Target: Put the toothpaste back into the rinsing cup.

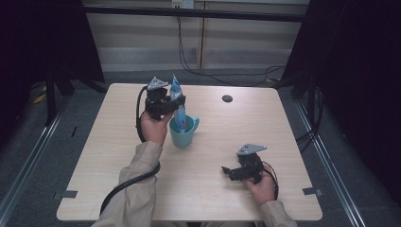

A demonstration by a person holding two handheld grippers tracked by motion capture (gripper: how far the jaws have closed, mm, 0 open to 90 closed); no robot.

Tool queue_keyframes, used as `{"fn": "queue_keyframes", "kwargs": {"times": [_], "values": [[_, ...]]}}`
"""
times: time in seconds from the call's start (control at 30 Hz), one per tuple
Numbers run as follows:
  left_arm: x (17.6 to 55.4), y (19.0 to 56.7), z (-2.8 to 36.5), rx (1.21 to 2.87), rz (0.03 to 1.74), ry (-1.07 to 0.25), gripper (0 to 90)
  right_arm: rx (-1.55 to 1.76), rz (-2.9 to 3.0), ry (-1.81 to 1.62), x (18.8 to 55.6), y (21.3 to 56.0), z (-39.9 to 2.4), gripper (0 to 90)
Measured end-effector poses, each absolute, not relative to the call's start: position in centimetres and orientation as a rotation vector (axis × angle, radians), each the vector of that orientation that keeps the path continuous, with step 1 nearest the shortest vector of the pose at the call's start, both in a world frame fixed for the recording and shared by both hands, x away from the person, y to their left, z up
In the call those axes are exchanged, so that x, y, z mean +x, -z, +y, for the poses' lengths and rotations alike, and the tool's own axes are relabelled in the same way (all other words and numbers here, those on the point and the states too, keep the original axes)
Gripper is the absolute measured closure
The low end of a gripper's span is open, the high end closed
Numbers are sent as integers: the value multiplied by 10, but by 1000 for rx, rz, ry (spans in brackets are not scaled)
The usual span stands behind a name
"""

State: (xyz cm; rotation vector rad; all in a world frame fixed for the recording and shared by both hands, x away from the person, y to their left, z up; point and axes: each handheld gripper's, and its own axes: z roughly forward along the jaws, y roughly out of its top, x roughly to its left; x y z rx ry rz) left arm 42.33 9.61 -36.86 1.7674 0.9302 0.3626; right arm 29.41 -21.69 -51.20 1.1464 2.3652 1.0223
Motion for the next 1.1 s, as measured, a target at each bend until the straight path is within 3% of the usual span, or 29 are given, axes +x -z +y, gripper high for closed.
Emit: {"fn": "queue_keyframes", "kwargs": {"times": [1.1], "values": [[421,394,95,1777,977,-351,728,1148,2366,-1020,294,512,-217,128]]}}
